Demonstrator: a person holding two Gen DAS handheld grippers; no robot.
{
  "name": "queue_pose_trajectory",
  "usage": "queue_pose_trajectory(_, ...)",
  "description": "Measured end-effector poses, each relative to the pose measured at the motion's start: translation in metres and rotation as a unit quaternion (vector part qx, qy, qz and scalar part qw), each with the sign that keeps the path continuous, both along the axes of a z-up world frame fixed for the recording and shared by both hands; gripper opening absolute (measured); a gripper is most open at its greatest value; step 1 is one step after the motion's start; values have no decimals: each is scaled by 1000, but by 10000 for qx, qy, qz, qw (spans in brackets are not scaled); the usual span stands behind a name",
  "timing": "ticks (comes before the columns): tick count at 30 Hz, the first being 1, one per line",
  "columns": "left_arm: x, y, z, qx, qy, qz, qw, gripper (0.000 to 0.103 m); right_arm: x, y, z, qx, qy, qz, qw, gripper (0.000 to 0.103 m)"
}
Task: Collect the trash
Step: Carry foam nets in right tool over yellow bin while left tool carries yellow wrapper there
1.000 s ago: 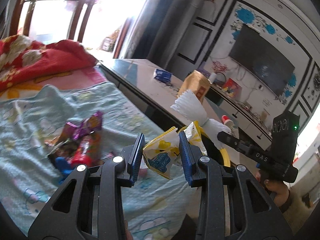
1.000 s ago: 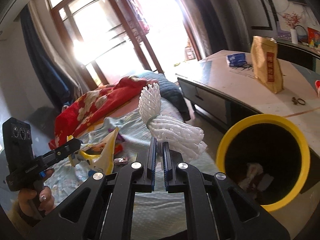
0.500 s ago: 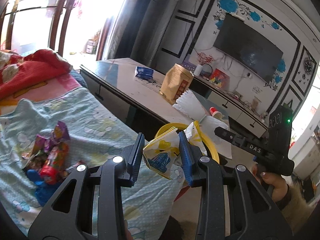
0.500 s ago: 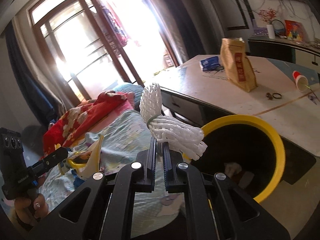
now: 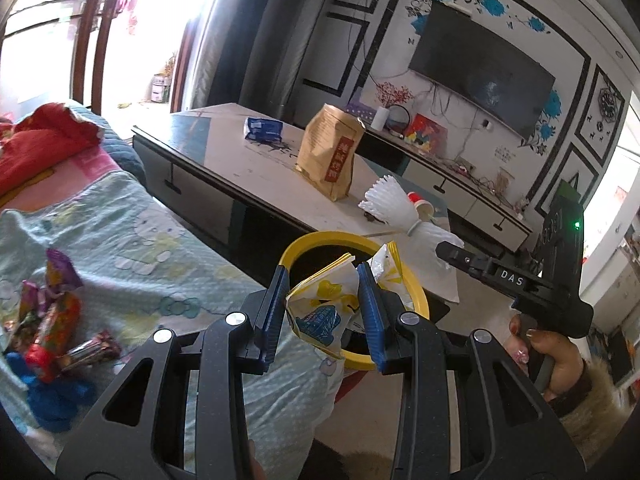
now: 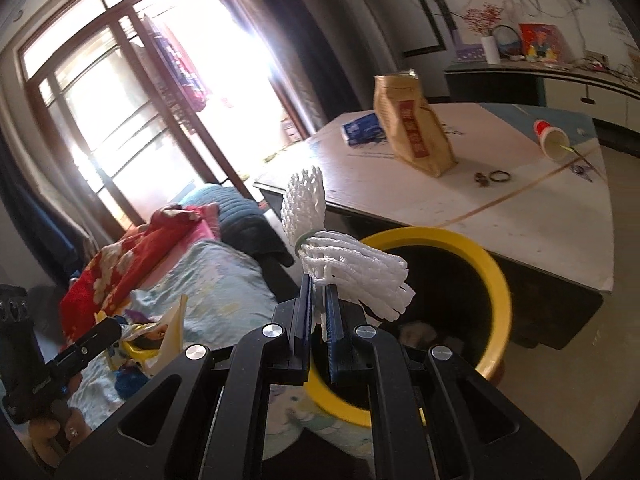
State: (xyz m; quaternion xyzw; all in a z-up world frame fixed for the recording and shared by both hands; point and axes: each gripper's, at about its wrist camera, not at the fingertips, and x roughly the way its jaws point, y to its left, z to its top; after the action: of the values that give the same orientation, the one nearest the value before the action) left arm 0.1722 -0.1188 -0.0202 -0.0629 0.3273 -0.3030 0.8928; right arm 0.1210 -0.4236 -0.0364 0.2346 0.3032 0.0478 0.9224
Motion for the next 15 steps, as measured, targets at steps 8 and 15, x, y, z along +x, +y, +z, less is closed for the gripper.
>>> queue_pose_trajectory(8,10,-32,-15,215,75,-198,9995,28,0,-26,-18,98,186,-266,9994,7)
queue_pose_trajectory(15,17,-60,-29,450,109,-379,9982,28,1,-39,-34,153,394,-394,9983,7)
